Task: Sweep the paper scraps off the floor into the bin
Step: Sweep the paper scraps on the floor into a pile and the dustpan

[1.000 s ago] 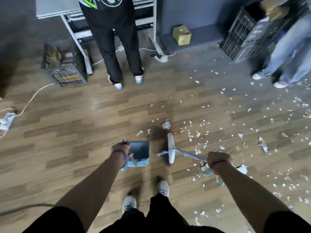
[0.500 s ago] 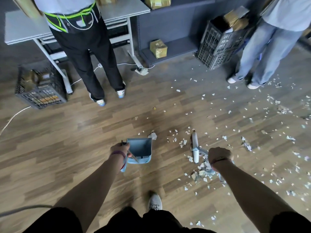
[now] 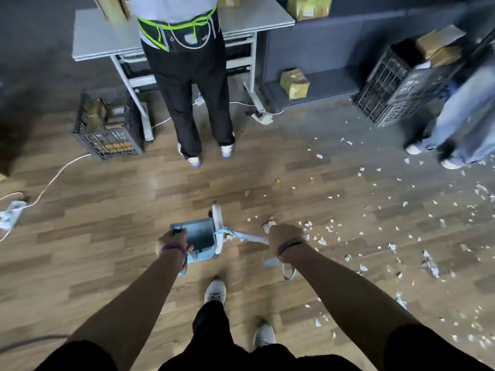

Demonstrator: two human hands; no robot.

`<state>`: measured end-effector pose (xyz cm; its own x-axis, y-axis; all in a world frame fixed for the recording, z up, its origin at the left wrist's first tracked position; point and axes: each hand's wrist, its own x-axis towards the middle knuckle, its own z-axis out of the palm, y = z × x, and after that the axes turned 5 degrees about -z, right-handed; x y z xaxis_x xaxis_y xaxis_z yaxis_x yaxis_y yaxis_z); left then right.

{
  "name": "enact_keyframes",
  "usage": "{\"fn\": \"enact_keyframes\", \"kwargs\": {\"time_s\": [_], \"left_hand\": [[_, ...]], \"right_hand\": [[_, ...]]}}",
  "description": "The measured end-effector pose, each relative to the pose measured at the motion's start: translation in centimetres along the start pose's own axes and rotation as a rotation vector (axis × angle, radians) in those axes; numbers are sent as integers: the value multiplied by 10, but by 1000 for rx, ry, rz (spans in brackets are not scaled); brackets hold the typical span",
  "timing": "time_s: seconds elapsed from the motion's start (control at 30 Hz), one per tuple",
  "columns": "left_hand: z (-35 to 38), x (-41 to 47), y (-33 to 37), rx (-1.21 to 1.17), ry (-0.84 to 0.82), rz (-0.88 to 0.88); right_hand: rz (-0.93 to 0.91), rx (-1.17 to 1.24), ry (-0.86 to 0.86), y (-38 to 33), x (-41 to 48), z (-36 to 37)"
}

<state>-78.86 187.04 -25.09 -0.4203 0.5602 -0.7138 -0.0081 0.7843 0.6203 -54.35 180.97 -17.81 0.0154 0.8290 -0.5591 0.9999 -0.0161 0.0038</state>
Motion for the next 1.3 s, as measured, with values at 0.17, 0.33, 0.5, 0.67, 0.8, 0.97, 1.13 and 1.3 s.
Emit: {"fn": "enact_keyframes", "kwargs": {"time_s": [0.17,0.33,0.5,0.67,0.8,0.97,1.13,1.3], "left_hand": [[-54,63,31,52,37,-50],[-74,109,52,148,24,-80],[-50,121,63,238,-47,-135],[5,123,74,348,-196,-113],[51,109,81,372,-330,-86],[93,72,84,359,-411,-68],[119,46,87,320,-502,-72],[132,37,86,343,-513,-53]], "right_hand": [[-89,-12,-20,-73,54,-13],[-8,61,-135,-99,99,-6],[137,89,-206,-69,106,4],[386,117,-282,-4,79,18],[597,160,-312,48,44,37],[728,142,-249,67,10,31],[800,138,-281,73,-18,33],[841,179,-226,78,-29,24]]}}
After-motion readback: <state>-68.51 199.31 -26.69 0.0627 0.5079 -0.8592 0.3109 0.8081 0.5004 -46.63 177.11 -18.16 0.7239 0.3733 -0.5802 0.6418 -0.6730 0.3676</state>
